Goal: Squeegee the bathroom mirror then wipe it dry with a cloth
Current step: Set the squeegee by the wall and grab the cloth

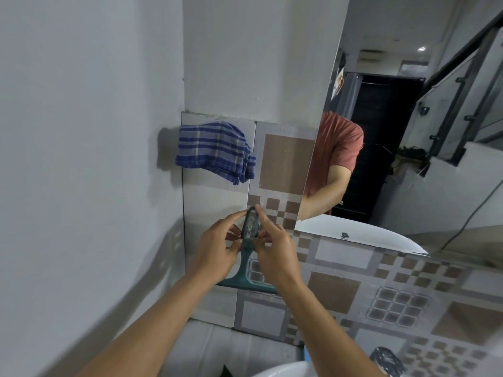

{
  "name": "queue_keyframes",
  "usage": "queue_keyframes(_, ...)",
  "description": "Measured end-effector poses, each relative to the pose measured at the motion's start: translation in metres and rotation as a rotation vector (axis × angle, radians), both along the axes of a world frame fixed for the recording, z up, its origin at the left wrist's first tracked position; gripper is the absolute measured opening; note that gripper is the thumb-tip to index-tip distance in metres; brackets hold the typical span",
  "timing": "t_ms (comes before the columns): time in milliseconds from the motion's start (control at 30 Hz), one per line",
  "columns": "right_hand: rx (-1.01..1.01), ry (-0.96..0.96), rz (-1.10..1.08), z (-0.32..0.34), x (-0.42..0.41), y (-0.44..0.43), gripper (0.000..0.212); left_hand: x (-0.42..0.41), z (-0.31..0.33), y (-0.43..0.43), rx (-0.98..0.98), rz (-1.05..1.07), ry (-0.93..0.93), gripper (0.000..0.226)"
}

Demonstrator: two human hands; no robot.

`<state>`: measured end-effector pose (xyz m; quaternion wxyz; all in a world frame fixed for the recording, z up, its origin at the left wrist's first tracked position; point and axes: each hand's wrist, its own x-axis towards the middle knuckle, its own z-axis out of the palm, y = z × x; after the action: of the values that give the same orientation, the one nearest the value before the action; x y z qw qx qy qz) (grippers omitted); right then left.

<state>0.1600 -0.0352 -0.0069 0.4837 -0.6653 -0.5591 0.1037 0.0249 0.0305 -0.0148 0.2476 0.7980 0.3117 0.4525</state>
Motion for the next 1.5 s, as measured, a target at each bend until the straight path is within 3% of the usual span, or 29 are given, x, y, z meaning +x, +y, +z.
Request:
queue_keyframes(367, -0.087, 0.001, 0.044, -0.024, 0.002, 0.001, 0.084, -0.002, -0.033, 0.011, -0.001, -0.004, 0.042, 0.074)
queue_keyframes(833, -0.039, -0.018, -0.037, -0.033, -0.003, -0.002, 0.085, 0.003, -0.045, 0.004, 0.031, 0.032, 0.016, 0.075)
queue_keyframes(1000, -0.07, 0.012, -0.041, -0.026, -0.002, -0.013, 0.08, 0.002, -0.042, -0.002, 0.007, 0.048, 0.044, 0.075)
queue_keyframes(1133, -0.073, 0.012, -0.027, -0.002, -0.001, -0.029, 0.061, -0.009, -0.028, -0.011, -0.03, 0.061, 0.022, 0.069)
queue_keyframes(1333, 0.147, -0.081, -0.032, 0.06, -0.016, -0.043, 0.043, -0.034, 0.041, -0.038, 0.262, 0.087, -0.074, 0.026)
queue_keyframes(1500, 0.338, -0.177, -0.065, 0.121, -0.034, -0.036, 0.035, -0.047, 0.115, -0.044, 0.599, 0.264, -0.15, 0.018)
